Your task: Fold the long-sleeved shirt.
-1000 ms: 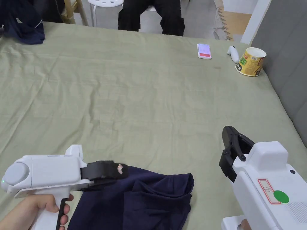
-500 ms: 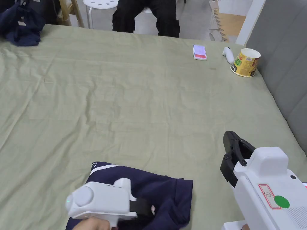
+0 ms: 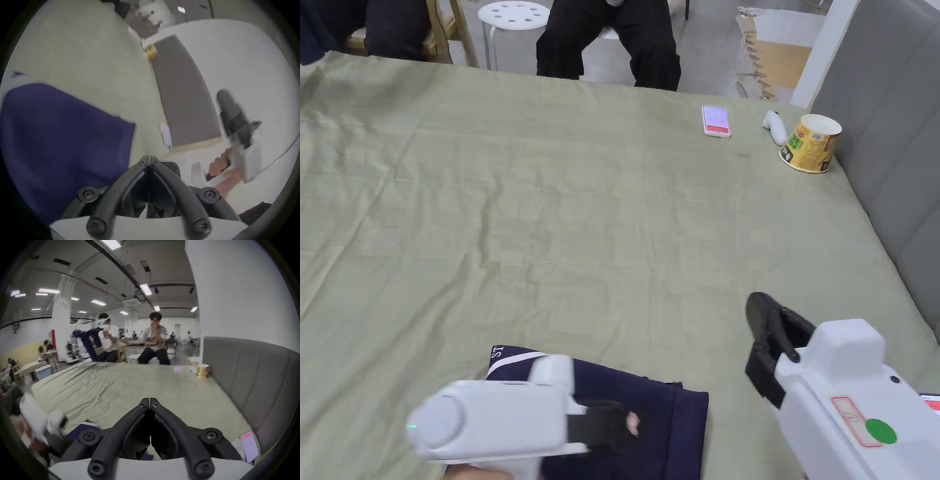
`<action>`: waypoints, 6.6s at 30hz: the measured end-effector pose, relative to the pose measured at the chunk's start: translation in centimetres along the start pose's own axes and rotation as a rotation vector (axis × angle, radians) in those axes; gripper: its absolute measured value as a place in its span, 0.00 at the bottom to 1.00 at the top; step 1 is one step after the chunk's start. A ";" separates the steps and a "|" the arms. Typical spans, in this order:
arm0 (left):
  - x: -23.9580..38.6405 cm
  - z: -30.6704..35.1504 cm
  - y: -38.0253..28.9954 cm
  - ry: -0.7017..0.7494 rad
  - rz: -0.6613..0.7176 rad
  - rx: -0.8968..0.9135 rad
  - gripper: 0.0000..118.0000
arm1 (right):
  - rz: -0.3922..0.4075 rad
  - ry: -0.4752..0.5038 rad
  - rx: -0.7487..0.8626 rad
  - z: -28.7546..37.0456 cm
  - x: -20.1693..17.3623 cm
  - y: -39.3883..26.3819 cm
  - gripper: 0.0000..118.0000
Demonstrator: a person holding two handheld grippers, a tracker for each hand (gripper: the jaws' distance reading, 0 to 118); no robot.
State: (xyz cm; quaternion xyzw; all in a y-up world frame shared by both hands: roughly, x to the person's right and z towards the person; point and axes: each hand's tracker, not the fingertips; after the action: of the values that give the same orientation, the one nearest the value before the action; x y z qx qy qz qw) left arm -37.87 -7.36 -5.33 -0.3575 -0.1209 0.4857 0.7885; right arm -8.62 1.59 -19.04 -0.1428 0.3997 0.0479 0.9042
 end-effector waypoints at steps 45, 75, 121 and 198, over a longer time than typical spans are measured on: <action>-18.5 22.1 7.3 0.379 0.147 0.090 0.19 | 0.179 0.468 -0.337 -11.2 -19.2 -5.7 0.00; -21.7 42.5 10.1 0.899 0.065 0.532 0.91 | 0.298 0.767 -0.312 -21.9 -42.7 -1.5 0.00; 18.4 3.3 10.0 0.802 -0.864 0.942 0.03 | 0.049 -0.306 0.264 -4.2 0.4 12.5 0.00; 18.8 4.4 10.0 0.825 -0.875 1.066 0.94 | 0.040 -0.284 0.376 -3.2 0.4 12.0 1.00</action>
State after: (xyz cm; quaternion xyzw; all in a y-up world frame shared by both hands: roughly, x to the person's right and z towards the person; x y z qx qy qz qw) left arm -37.67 13.38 -11.95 -0.0039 0.2992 -0.0462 0.9530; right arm -13.04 12.08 -24.04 0.0444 0.2732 0.0102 0.9609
